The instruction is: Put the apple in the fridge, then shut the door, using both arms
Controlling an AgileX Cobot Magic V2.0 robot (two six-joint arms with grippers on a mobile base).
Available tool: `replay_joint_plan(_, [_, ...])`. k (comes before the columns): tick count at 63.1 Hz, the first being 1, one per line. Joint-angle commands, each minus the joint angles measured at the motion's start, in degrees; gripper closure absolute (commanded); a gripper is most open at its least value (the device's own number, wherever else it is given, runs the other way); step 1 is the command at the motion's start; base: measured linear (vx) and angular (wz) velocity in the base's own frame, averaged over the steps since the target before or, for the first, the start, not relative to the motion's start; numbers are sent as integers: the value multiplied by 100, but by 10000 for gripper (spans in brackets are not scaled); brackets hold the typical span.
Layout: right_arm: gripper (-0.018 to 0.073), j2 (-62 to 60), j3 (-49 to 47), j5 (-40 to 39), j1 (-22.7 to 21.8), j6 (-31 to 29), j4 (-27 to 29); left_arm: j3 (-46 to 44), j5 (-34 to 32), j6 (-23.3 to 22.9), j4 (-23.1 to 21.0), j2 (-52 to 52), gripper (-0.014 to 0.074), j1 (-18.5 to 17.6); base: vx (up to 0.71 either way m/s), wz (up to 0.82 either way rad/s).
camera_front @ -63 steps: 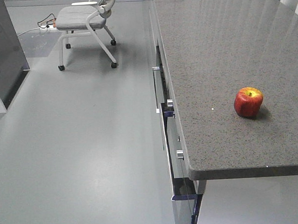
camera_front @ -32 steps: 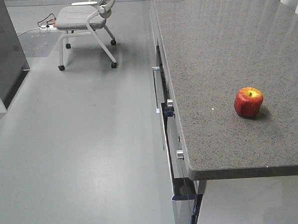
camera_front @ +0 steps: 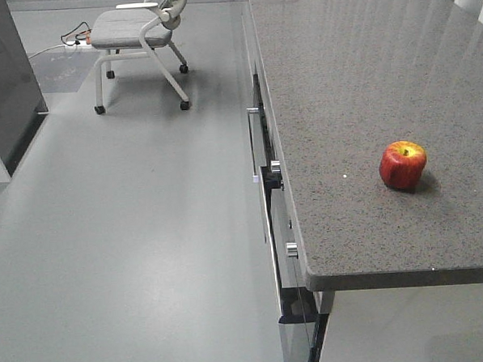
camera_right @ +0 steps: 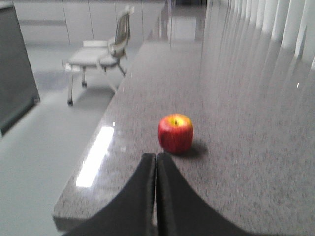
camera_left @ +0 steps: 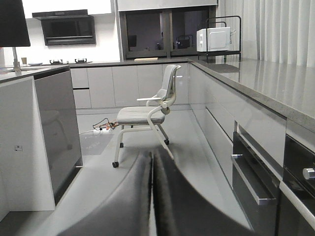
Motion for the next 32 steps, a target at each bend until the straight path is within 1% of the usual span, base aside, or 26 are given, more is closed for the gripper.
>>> replay_joint_plan(1, [563, 637, -623, 290, -5, -52, -41, 123, -443, -56, 0, -88, 603, -18, 0, 0])
replay_joint_plan(12, [550, 1701, -1371, 1220, -5, -52, -62, 123, -443, -56, 0, -88, 603, -18, 0, 0])
replay_joint_plan(21, [491, 2533, -1731, 1556, -5, -52, -67, 123, -443, -56, 0, -88, 603, -18, 0, 0])
replay_joint_plan(25, [429, 2868, -1846, 1617, -5, -52, -67, 123, -443, -56, 0, -88, 603, -18, 0, 0])
replay_joint_plan(29, [350, 3167, -1912, 1617, -5, -47, -61, 123, -443, -56, 0, -88, 603, -18, 0, 0])
replay_joint_plan(32, [274, 3386, -1957, 1602, -5, -47, -61, 123, -443, -56, 0, -88, 603, -18, 0, 0])
